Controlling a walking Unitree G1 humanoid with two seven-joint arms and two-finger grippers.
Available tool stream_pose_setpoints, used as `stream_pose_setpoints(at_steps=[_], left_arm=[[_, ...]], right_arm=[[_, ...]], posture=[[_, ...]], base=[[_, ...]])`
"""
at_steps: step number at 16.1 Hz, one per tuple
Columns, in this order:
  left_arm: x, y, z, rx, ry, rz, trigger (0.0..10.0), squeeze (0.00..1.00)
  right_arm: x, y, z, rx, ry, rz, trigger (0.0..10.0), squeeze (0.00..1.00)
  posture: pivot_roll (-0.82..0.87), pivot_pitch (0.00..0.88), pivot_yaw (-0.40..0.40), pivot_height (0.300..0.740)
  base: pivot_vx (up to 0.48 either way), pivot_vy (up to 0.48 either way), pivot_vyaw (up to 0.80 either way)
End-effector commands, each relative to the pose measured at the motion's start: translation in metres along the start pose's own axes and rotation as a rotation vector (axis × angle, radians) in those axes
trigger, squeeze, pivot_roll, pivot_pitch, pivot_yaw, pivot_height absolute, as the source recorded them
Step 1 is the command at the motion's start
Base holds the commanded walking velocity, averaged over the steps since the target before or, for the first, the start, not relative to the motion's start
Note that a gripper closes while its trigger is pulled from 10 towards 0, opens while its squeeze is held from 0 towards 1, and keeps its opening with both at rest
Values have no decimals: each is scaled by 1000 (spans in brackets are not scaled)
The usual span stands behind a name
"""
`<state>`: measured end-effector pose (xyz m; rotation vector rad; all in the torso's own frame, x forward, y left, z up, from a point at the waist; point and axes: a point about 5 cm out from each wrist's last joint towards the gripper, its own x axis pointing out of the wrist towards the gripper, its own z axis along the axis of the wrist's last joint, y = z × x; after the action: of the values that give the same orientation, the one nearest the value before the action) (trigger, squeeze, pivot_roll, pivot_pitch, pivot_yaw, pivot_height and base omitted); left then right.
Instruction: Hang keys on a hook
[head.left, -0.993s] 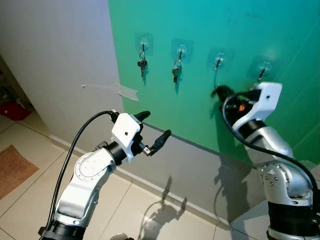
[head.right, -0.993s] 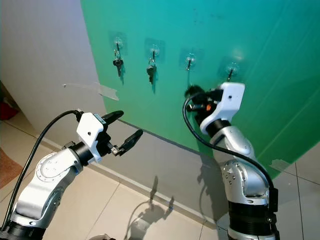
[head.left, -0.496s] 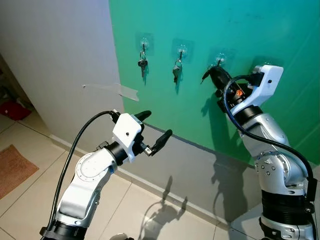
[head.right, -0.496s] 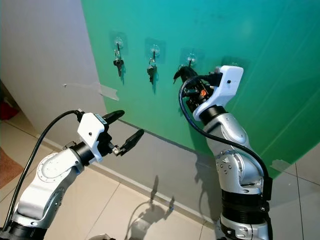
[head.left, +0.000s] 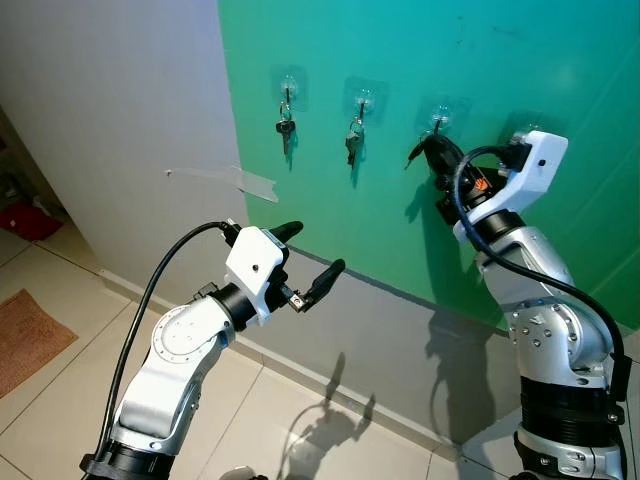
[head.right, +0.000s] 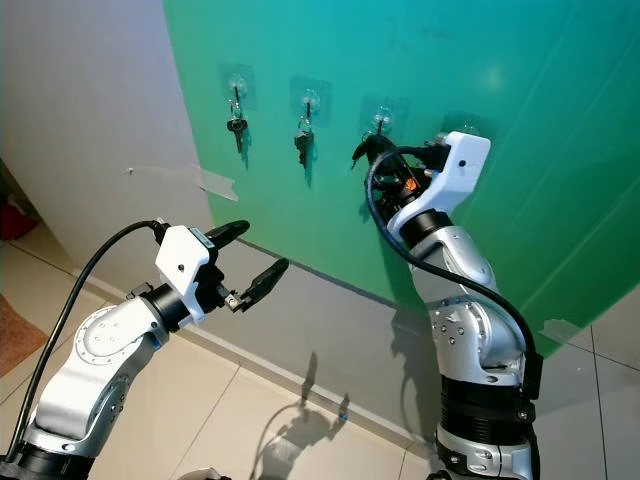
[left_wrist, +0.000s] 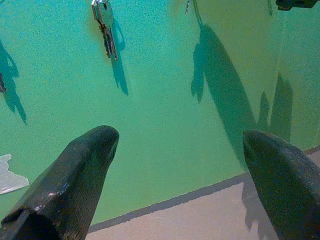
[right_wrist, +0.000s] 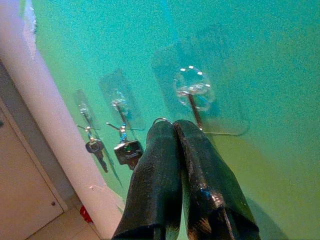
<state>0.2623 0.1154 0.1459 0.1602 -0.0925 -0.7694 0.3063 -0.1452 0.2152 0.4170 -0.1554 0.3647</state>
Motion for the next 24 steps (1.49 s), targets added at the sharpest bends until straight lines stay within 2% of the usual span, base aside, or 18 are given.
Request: stream_pose_setpoints(at_steps=[1,9,16,18,22,24], left_arm=[[2,-3,6,11,-14,-21,10000,0],[4,-2,7,10,-11,-29,10000,0],[3,-2,6,8,-8,-29,10000,0],[3,-2,6,9,-8,-29,10000,0],[4,-2,5,9,-7,-32,10000,0],[5,-3,5,9,-6,-34,10000,0]], right_arm=[[-3,-4,3,12,-9,-28,10000,0],[-4,-5,4,25,-6,-37,10000,0],[-5,-11,-13,-22,130,-86,10000,0],[-6,-12,-14,-23,138,-91,10000,0],[-7,-8,-8,-15,104,-61,10000,0],[-9,-5,5,-68,122,-25,10000,0]], posture=[[-67,0,-14,740],[-69,0,-9,740],[-70,0,-14,740],[-72,0,-13,740],[-76,0,-10,740],[-75,0,-10,740]], base=[[0,0,0],[0,0,0],[0,0,0],[0,0,0],[0,0,0],[0,0,0]])
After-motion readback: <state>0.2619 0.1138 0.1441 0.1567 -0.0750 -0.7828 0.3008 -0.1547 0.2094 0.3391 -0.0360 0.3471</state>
